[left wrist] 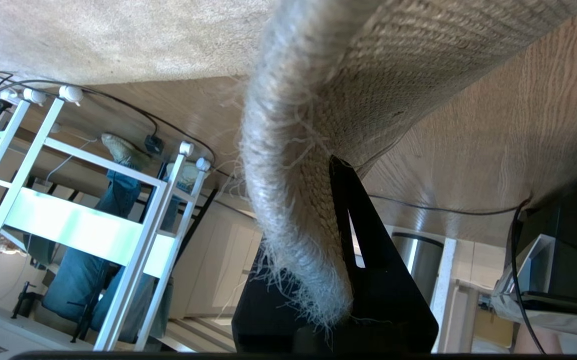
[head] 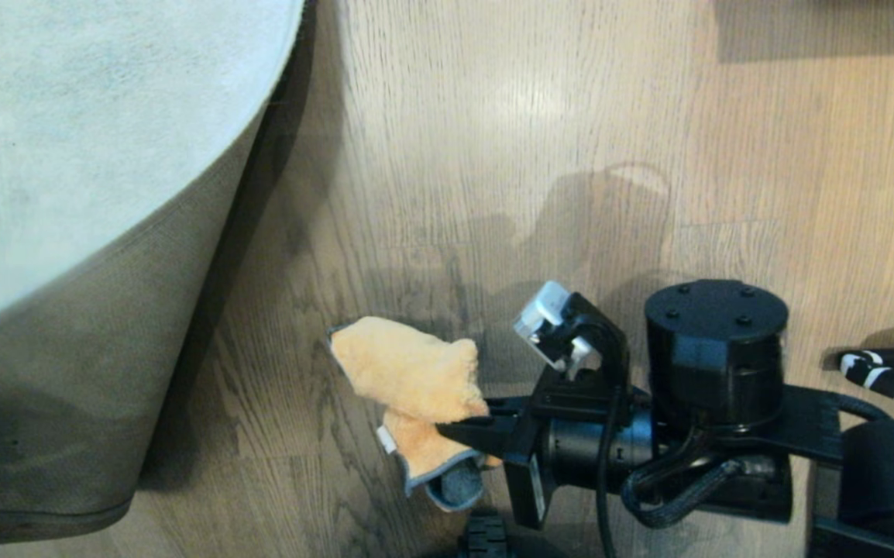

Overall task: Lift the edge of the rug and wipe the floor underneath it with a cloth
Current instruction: Wipe the floor under the carpet with a rag

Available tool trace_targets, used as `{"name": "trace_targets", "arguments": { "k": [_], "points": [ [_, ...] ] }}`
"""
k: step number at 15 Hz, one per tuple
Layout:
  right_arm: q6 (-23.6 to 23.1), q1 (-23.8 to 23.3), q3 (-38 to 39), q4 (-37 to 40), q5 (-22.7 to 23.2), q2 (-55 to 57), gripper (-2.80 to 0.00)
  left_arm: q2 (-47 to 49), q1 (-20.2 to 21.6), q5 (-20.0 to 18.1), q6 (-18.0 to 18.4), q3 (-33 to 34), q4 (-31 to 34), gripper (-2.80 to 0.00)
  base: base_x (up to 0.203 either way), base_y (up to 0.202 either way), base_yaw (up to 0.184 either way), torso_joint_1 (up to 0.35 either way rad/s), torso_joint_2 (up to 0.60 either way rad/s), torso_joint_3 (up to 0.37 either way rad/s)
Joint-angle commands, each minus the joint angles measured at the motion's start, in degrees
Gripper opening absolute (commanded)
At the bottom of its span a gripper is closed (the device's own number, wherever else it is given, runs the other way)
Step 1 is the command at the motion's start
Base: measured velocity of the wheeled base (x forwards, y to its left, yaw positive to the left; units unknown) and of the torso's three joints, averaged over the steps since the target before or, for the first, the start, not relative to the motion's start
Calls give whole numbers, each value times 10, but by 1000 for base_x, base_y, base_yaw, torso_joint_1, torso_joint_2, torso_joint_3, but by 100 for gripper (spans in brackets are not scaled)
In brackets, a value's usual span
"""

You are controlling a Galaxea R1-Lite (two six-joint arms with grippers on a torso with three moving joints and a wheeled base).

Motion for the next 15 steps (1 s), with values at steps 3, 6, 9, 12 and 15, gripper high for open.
{"name": "trace_targets", "arguments": {
  "k": [3,6,9,12,15],
  "points": [
    [0,33,-59,-3,-58,77,-280,4,1,2,1,0,2,-280,0,0,0,0,0,0],
    [0,58,-80,-7,-83,109,-280,4,1,2,1,1,2,-280,0,0,0,0,0,0],
    [1,73,-129,-27,-136,158,-280,5,1,2,1,1,2,-280,0,0,0,0,0,0],
    [2,75,-180,-30,-194,196,-280,5,1,7,1,4,2,-280,0,0,0,0,0,0],
    [2,73,-208,-59,-229,229,-280,5,1,16,1,6,2,-280,0,0,0,0,0,0]
  ]
}}
